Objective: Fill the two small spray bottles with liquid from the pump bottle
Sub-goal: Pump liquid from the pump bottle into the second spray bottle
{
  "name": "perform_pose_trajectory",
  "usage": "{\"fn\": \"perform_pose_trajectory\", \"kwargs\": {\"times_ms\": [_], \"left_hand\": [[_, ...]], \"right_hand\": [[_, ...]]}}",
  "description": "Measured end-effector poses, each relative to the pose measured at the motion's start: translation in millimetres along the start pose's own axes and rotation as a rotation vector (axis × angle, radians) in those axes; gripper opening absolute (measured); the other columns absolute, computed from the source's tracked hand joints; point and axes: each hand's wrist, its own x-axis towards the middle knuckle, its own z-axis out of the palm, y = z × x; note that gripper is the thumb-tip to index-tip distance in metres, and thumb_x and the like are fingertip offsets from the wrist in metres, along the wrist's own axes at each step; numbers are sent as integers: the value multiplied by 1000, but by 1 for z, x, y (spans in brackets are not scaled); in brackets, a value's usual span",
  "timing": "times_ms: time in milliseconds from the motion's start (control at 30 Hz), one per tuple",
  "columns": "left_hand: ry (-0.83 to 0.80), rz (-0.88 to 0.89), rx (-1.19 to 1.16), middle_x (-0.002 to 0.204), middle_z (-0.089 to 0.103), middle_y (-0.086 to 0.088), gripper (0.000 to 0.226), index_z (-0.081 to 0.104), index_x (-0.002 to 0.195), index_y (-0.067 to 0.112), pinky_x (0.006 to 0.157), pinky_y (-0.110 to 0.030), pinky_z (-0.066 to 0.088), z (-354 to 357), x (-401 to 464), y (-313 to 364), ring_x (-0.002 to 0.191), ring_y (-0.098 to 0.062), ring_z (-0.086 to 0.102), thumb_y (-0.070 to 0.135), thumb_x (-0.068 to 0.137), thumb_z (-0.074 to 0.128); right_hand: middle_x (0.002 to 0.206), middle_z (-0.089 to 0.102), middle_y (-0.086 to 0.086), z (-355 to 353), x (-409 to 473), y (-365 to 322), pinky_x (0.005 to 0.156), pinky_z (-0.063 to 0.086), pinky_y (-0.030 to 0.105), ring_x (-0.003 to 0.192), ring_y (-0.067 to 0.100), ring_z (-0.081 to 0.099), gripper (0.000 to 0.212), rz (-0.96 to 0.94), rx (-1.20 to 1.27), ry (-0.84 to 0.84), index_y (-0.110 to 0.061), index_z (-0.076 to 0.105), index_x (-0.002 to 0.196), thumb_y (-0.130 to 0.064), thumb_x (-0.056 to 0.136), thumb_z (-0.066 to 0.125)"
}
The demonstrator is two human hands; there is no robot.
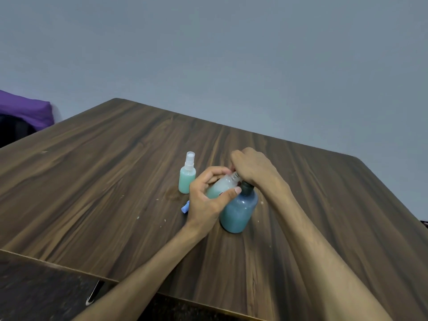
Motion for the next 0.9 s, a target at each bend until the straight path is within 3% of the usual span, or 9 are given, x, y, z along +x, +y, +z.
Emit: {"fn": "perform_pose_trajectory", "kwargs": {"times_ms": [67,233,367,467,567,767,900], "left_hand": [[11,-6,-4,103,77,-1,36,70,107,10,87,-32,59,-1,-1,-1,98,-23,74,16,75,86],[0,11,16,102,77,-2,33,70,106,7,87,-34,59,0,2,-2,97,-23,74,5,76,84],[10,6,8,104,76,-7,35,70,108,5,89,-47,60,-3,-1,-3,99,-31,74,12,77,85],[6,12,20,104,76,-7,36,70,108,5,87,-45,61,-1,1,-2,98,-30,74,14,76,85],[12,9,5,104,76,-10,38,69,109,4,87,-47,61,-2,0,-4,99,-34,74,18,77,84],[12,5,23,103,76,-8,39,69,107,4,84,-34,59,-2,1,-1,96,-28,74,20,76,85],[5,-1,23,102,76,-6,34,70,106,4,85,-36,59,-2,0,-4,96,-27,75,9,77,86]], "right_hand": [[96,70,5,0,-1,-1,83,49,42,89,28,63,43,1,-19,-8,-15,73,97,-37,88,38],[96,70,5,-2,3,1,81,47,42,88,28,62,42,-5,-4,23,-16,73,96,-37,87,38],[97,72,4,-1,-3,1,86,50,43,90,28,63,44,1,-9,34,-16,74,95,-39,87,37],[96,71,5,-2,-1,-1,92,53,45,91,30,65,44,7,6,9,-16,74,93,-38,84,37],[96,71,5,-4,-1,-2,86,51,43,91,29,64,42,-9,-22,24,-16,73,94,-38,86,38],[95,69,5,1,2,2,79,44,41,83,24,59,39,-15,-42,19,-15,72,97,-35,93,39],[96,72,3,-4,3,5,80,47,40,87,26,63,41,-9,14,58,-15,74,96,-37,91,39]]}}
